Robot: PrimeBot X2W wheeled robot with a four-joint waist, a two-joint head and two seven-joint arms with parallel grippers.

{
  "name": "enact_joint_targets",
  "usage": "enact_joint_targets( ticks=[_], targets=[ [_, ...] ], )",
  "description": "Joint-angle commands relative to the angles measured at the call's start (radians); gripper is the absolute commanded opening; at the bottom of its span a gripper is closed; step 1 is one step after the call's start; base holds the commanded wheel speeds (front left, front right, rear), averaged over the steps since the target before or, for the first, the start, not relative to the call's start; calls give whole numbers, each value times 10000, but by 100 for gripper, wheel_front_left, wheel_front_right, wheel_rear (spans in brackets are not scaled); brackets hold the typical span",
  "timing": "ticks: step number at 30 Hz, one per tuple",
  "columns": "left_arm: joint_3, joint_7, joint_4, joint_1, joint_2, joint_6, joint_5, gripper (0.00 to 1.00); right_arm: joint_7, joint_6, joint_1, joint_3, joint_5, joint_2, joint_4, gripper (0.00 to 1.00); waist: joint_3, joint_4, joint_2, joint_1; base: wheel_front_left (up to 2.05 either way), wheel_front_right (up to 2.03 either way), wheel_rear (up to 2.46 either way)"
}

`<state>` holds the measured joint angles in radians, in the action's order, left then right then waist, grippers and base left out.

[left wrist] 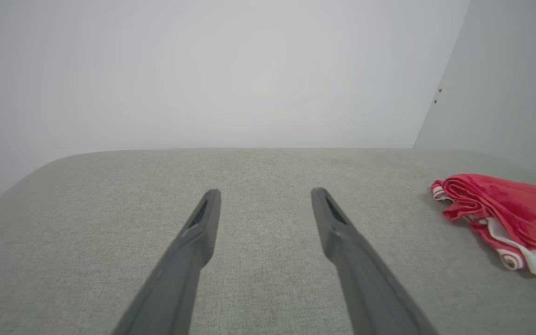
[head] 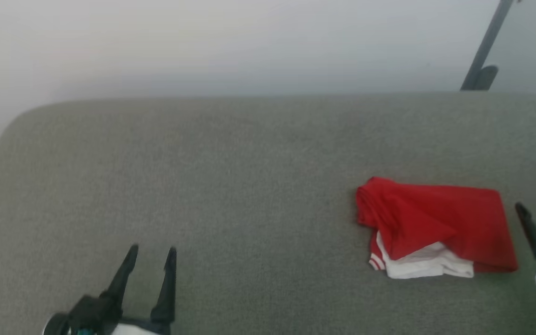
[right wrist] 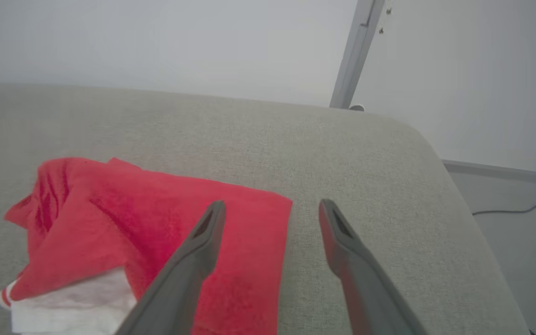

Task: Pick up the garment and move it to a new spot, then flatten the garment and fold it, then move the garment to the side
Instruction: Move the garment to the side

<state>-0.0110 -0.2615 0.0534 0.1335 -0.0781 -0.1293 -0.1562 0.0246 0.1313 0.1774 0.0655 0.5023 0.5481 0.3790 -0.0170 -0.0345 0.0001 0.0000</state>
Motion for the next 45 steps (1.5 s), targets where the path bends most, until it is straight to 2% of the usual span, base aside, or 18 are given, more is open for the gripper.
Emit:
enact_joint_targets(
  ticks=[1,9,12,16,20,21,22,23,24,32,36,40,45],
  targets=[
    [49,-42,7,-276,-19,-15,45,100,192,-14,319,66,129,83,123,100,-487,-215,-1,0,0,0,0],
    [720,-42,236,-1700,-221,-15,73,100,2801,-14,1909,1193,1220,969,1433,100,-1845,-650,-1,0,0,0,0],
    [905,-44,251,-2182,-248,-15,75,100,3709,-14,2216,1298,1773,1204,1648,100,-2218,-777,-1,0,0,0,0],
    [1060,-44,247,-2716,-265,-15,80,100,4773,-16,2506,1339,2274,1406,1732,100,-2672,-809,-1,0,0,0,0],
    [1270,-44,219,-3171,-292,-15,118,100,5535,-14,2584,1554,2579,1277,1681,100,-3091,-761,-1,0,0,0,0],
    [1289,-42,223,-3258,-314,-15,129,100,5657,-16,2621,1627,2636,1239,1631,95,-3207,-739,-1,0,0,0,0],
    [1308,-44,236,-3366,-329,-15,131,100,5758,-16,2643,1662,2698,1191,1599,48,-3309,-717,-1,0,0,0,0],
    [1345,-44,248,-3481,-349,-15,131,100,5875,-16,2652,1724,2740,1153,1560,21,-3407,-695,-1,0,0,0,0],
    [1383,-44,259,-3595,-364,-15,131,100,5915,-16,2662,1788,2780,1122,1475,0,-3496,-672,-1,0,0,0,0],
    [1531,-44,157,-4143,-656,-15,143,100,5183,-30,2840,1414,2985,1071,1097,0,-3813,-190,-1,0,0,0,0],
    [1638,-44,2,-4380,-890,-15,173,100,4450,-59,2843,651,2946,1529,994,0,-3991,416,-1,0,0,0,0],
    [1781,-44,-103,-4636,-1039,-15,230,100,3944,-16,3022,125,2808,1710,1047,0,-4226,843,-1,0,0,0,0],
    [2251,-42,-247,-5492,-1374,-15,253,100,3109,-16,3587,-714,2356,2166,1636,0,-4926,1439,-1,0,0,0,0]
  ],
)
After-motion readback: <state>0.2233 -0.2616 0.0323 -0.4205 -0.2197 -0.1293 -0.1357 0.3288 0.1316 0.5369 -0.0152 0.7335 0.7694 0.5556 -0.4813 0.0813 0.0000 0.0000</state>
